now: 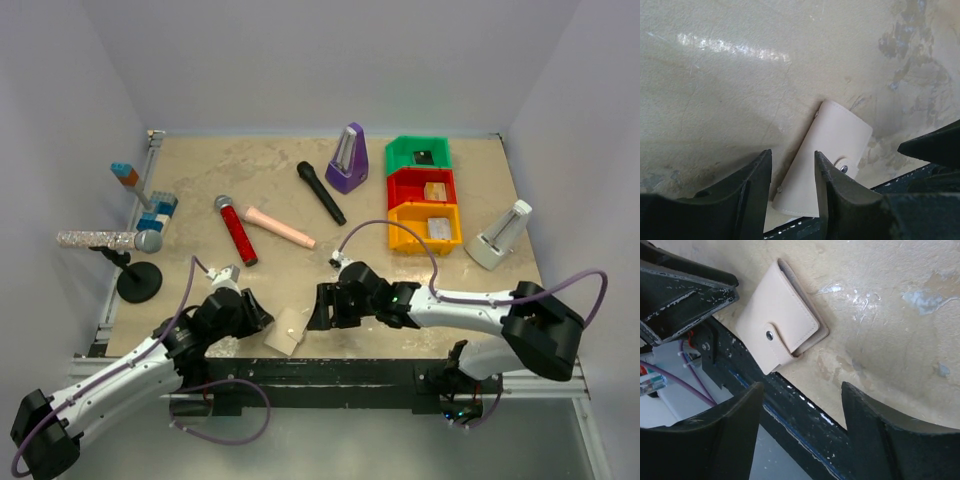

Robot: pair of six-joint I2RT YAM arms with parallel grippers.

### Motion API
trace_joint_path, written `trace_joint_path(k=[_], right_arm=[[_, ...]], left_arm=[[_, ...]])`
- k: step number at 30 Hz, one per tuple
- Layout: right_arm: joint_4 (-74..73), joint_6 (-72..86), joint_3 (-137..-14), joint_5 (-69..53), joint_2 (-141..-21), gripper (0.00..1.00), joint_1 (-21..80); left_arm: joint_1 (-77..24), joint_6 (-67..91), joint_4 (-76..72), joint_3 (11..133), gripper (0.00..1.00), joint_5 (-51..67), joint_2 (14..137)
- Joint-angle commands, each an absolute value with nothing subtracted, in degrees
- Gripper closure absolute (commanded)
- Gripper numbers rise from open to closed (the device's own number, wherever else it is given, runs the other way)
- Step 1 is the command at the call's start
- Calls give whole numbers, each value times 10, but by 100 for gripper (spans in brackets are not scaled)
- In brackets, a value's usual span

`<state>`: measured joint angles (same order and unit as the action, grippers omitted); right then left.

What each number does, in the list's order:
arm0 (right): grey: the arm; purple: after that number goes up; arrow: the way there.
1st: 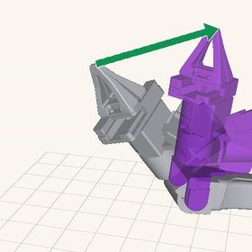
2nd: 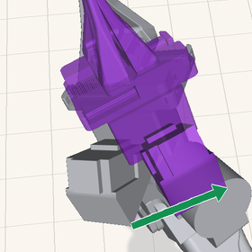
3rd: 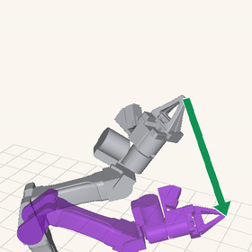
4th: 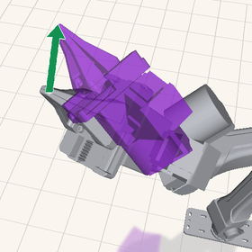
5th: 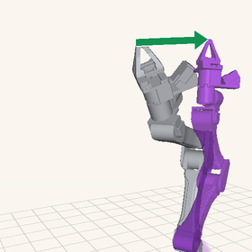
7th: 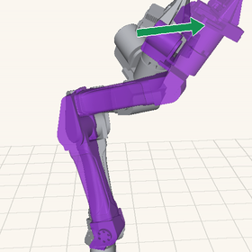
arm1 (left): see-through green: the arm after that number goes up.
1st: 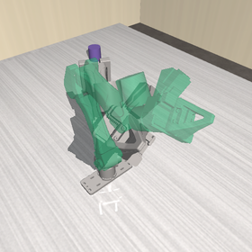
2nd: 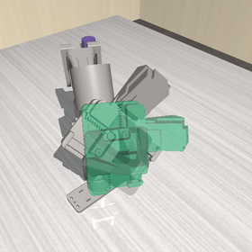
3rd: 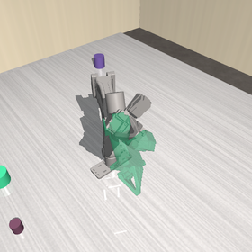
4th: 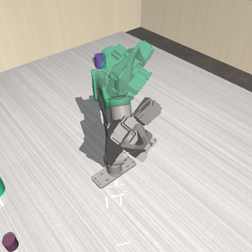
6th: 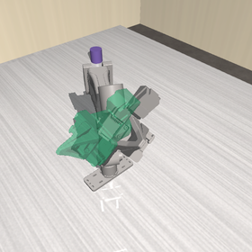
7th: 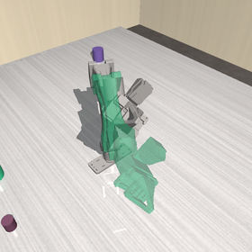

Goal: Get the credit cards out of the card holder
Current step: Move the card holder to the center of the board.

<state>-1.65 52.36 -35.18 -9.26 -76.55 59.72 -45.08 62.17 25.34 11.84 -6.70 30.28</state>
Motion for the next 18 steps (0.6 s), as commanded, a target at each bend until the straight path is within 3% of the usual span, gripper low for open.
trace_joint_path(k=[1, 6, 18], right_arm=[[47, 582, -377, -108, -808, 38, 599], [68, 606, -401, -127, -855, 47, 599], [53, 634, -444, -149, -930, 55, 599]], left_arm=[[-453, 612, 264, 103, 57, -51, 308], [-453, 601, 266, 99, 59, -44, 311], [-454, 592, 256, 87, 67, -18, 310]])
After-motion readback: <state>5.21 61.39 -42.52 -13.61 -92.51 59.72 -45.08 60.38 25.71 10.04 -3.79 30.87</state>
